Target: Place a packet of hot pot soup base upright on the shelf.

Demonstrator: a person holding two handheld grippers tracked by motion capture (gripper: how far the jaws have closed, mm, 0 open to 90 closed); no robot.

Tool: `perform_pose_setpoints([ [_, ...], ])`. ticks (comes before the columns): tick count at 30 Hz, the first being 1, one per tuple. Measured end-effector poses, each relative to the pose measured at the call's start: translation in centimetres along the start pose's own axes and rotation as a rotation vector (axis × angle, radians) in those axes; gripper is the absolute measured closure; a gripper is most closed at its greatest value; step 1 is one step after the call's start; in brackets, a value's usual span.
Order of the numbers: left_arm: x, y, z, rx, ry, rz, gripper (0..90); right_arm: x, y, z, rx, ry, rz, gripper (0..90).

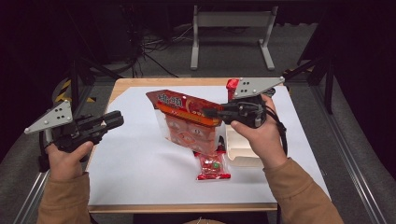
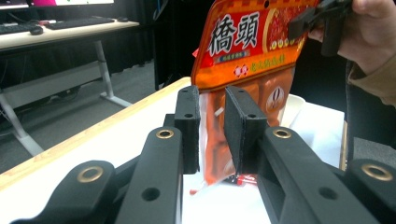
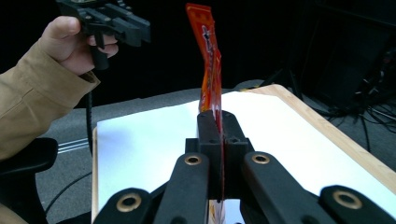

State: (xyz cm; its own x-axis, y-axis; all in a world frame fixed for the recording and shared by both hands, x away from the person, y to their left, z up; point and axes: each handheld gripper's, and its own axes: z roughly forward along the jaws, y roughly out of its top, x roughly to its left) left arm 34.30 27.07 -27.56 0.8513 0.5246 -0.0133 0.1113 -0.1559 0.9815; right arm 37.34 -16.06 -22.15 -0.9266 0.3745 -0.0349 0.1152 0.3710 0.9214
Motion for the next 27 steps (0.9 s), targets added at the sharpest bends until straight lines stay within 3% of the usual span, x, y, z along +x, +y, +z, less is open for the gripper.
perform_pose_setpoints([
  [6, 0.1, -0.2, 0.1, 0.010, 0.001, -0.008, 75.0, -0.8, 0.6, -1.6, -0.005, -0.027, 0.007, 89.7],
  [22, 0.9, -0.8, 0.7, 0.058, 0.061, -0.063, 53.5, -2.8, 2.1, -5.3, 0.002, -0.077, -0.023, 89.6],
  [27, 1.1, -1.1, 1.0, 0.072, 0.056, -0.082, 50.1, -3.2, 2.2, -6.3, 0.013, -0.103, -0.034, 89.6],
])
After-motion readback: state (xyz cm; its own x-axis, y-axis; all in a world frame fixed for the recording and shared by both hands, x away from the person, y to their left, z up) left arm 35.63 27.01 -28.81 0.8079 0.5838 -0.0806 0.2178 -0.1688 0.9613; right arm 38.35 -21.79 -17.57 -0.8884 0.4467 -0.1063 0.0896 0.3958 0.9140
